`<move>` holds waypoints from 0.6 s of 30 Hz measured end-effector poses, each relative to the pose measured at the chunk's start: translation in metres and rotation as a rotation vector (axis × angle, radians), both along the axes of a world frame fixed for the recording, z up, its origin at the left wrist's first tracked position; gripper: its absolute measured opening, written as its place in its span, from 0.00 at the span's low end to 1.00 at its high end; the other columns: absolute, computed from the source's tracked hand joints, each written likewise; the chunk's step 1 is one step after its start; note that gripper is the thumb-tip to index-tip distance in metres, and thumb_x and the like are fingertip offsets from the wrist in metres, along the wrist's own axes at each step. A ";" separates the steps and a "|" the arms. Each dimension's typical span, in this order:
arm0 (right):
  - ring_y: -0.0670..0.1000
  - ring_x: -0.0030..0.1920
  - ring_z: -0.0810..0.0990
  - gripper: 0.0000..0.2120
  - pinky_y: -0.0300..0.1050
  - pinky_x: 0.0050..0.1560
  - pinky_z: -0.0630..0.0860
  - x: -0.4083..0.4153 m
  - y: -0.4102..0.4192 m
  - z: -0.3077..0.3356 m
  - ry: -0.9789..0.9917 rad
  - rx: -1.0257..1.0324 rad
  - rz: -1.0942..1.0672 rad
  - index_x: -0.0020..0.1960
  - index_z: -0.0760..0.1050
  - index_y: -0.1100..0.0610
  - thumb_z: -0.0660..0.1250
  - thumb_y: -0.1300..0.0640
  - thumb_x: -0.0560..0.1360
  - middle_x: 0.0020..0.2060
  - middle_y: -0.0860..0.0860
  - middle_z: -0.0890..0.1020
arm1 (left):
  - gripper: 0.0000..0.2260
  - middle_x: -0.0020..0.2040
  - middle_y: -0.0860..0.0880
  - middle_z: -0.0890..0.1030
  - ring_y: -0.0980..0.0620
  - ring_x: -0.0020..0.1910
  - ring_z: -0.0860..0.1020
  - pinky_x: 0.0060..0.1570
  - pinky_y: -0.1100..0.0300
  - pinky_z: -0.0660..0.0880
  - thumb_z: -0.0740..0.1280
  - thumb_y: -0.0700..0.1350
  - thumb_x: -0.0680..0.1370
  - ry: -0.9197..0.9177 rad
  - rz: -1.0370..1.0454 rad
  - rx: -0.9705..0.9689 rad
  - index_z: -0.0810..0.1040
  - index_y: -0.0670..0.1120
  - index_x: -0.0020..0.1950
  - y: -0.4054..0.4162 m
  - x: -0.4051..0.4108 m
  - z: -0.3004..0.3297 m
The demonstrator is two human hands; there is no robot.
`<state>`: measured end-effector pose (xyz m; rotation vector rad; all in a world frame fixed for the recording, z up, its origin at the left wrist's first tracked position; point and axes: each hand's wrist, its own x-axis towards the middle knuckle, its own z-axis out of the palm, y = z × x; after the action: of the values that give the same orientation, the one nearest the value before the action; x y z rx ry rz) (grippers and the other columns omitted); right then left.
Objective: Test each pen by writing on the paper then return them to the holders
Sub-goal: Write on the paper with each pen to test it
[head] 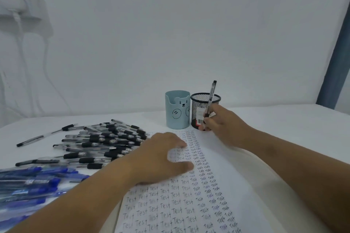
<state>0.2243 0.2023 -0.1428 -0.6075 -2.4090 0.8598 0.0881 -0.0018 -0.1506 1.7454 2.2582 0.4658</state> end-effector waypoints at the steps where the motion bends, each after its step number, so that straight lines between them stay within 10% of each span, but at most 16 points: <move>1: 0.57 0.50 0.84 0.05 0.55 0.53 0.80 -0.003 0.002 0.000 -0.003 -0.003 -0.004 0.50 0.70 0.44 0.59 0.53 0.82 0.42 0.49 0.87 | 0.31 0.74 0.66 0.64 0.63 0.74 0.59 0.77 0.54 0.57 0.65 0.71 0.74 -0.019 0.001 0.012 0.67 0.63 0.75 0.000 -0.002 0.000; 5: 0.37 0.43 0.82 0.04 0.36 0.40 0.70 -0.013 0.006 -0.003 0.030 -0.033 0.008 0.51 0.70 0.49 0.59 0.56 0.83 0.42 0.45 0.87 | 0.30 0.70 0.70 0.65 0.66 0.71 0.60 0.76 0.58 0.57 0.65 0.72 0.73 -0.002 -0.015 0.045 0.68 0.64 0.73 0.001 -0.005 -0.002; 11: 0.48 0.44 0.86 0.03 0.47 0.47 0.76 -0.025 0.014 -0.015 0.212 -0.236 0.038 0.47 0.73 0.50 0.66 0.57 0.77 0.41 0.51 0.87 | 0.31 0.66 0.73 0.65 0.71 0.69 0.59 0.74 0.59 0.60 0.64 0.74 0.71 0.017 -0.027 0.073 0.69 0.65 0.71 0.004 -0.010 -0.007; 18: 0.53 0.24 0.70 0.06 0.39 0.24 0.61 -0.031 0.017 -0.001 0.239 -0.461 0.030 0.41 0.70 0.57 0.62 0.63 0.77 0.30 0.58 0.78 | 0.33 0.67 0.75 0.63 0.71 0.71 0.58 0.75 0.57 0.60 0.61 0.78 0.68 0.024 -0.053 0.085 0.67 0.67 0.70 0.001 -0.013 -0.009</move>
<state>0.1935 0.2189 -0.1439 -0.5943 -2.0172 1.4320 0.0753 -0.0011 -0.1596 1.8557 2.2331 0.5397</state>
